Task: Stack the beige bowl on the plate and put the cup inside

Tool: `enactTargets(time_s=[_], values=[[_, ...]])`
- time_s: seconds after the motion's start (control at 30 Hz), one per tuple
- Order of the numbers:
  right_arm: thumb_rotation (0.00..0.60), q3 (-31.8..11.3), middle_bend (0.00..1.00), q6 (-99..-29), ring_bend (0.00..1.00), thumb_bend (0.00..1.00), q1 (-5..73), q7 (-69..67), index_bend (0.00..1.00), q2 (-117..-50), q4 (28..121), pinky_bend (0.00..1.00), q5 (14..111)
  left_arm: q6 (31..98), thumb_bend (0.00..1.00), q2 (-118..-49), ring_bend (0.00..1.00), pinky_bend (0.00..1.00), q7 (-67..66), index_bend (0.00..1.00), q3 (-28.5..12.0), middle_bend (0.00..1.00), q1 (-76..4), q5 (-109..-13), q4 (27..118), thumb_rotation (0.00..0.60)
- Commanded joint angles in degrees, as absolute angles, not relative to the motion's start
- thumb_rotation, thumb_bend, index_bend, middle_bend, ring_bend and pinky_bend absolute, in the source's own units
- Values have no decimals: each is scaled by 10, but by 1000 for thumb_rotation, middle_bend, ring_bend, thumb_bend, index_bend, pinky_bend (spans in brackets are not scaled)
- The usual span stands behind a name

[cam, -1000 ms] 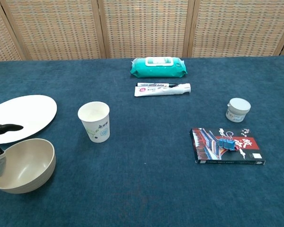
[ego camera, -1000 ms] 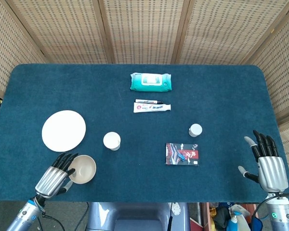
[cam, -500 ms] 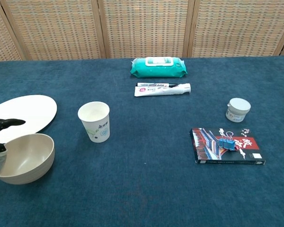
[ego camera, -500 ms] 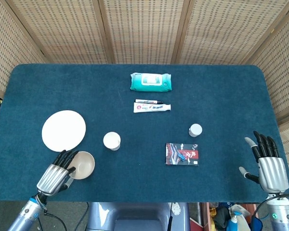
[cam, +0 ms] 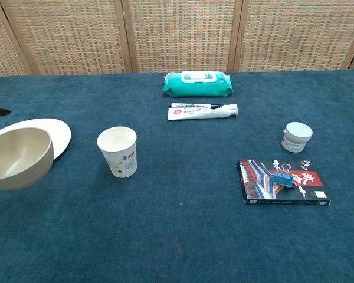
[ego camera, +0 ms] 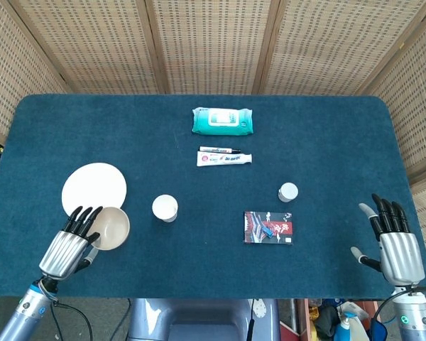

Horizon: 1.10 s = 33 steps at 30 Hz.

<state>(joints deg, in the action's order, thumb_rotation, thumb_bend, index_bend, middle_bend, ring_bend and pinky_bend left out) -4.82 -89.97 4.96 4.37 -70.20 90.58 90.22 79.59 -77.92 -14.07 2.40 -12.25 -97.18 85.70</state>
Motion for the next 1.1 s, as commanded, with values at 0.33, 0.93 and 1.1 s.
enactTargets(time_s=[0.33,0.93,1.1], values=[[600,-48,0,-903,0,130,50,46,123,-704,907,0,906,756,460,-753,0,0,-99,660,-27,23,-153,-895,810,600],[600,-48,0,-897,0,130,47,48,123,-702,901,0,893,660,460,-813,0,0,-59,661,-60,27,-214,-827,660,600],[600,-48,0,-896,0,130,47,49,123,-701,901,0,892,646,460,-832,0,0,-57,661,-56,28,-223,-822,630,600]])
